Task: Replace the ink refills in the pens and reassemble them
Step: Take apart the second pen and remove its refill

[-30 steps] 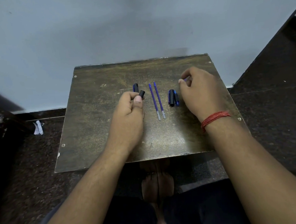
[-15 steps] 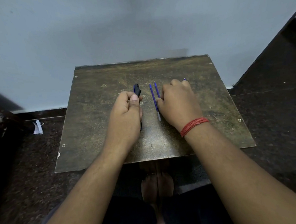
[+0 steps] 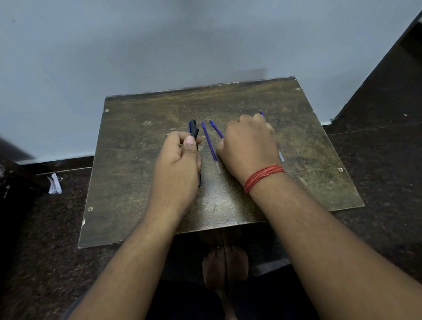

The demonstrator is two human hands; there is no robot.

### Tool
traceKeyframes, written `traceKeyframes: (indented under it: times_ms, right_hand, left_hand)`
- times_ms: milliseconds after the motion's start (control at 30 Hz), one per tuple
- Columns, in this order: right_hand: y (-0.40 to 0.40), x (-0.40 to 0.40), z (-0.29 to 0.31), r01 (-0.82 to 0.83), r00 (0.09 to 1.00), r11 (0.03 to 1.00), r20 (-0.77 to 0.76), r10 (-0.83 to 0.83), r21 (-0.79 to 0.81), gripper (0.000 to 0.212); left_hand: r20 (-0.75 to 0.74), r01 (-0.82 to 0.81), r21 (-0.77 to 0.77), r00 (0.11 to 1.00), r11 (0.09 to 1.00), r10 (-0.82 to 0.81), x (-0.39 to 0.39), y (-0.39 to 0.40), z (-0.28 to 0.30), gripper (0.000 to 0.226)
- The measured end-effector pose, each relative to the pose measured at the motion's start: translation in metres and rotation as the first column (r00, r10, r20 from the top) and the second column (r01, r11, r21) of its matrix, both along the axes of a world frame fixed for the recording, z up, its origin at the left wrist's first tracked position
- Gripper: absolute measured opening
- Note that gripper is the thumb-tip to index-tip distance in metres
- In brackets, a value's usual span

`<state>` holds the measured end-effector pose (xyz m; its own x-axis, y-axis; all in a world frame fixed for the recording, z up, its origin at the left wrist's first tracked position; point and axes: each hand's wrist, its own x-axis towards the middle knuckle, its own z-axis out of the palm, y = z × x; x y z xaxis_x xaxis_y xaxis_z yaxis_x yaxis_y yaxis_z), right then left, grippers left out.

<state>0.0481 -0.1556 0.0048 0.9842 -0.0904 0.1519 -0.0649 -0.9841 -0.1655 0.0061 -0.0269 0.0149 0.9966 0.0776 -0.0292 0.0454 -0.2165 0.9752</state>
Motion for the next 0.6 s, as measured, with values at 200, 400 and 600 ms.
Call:
traceKeyframes:
  times_ms: [200, 400, 600]
  right_hand:
    - [-0.001, 0.000, 0.001, -0.010, 1.000, 1.000, -0.012, 0.010, 0.002, 0.025]
    - [-0.001, -0.002, 0.011, -0.015, 1.000, 0.999, -0.026, 0.016, 0.046, 0.030]
    - [-0.003, -0.003, 0.022, -0.002, 0.999, 0.978, -0.044, 0.011, 0.210, 0.023]
  left_hand:
    - [-0.005, 0.009, -0.010, 1.000, 1.000, -0.009, 0.000, 0.000, -0.002, 0.024]
    - [0.003, -0.004, -0.009, 1.000, 1.000, 0.004, 0.001, 0.000, -0.003, 0.024]
    - [-0.017, 0.013, -0.036, 1.000, 0.999, -0.013, 0.003, 0.001, -0.009, 0.023]
